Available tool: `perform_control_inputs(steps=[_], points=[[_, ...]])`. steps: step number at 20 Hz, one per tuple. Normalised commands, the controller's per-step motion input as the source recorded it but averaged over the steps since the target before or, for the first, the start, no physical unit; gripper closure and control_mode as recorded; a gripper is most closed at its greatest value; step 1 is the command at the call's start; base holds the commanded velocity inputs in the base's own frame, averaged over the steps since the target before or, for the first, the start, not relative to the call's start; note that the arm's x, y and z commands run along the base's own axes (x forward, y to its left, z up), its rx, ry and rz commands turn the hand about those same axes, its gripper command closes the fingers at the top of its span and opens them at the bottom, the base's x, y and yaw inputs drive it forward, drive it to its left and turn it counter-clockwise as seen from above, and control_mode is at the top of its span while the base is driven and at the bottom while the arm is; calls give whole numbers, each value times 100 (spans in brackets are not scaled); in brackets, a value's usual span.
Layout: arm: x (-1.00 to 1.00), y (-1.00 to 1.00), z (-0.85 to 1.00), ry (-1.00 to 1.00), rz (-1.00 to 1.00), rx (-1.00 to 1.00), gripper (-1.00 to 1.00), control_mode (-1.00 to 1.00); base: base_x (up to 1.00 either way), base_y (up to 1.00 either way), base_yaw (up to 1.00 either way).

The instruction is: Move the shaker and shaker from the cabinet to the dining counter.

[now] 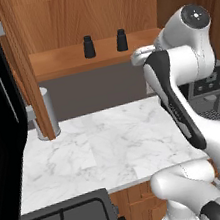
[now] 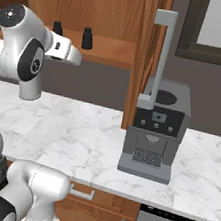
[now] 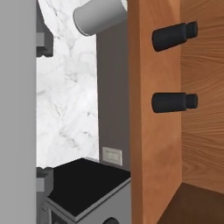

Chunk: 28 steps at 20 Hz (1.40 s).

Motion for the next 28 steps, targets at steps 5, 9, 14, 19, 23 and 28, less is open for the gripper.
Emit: perform_control_inputs(steps=[5, 9, 14, 19, 23, 28], points=[[53, -4, 0, 0, 0, 0, -100, -100, 0, 0, 0], [62, 0, 0, 0, 0, 0, -100, -100, 0, 0, 0], [59, 0, 0, 0, 0, 0, -100, -100, 0, 0, 0], [55, 0, 0, 0, 0, 0, -100, -100, 0, 0, 0], [55, 0, 0, 0, 0, 0, -100, -100, 0, 0, 0], [46, 0, 0, 0, 0, 0, -100, -100, 0, 0, 0]])
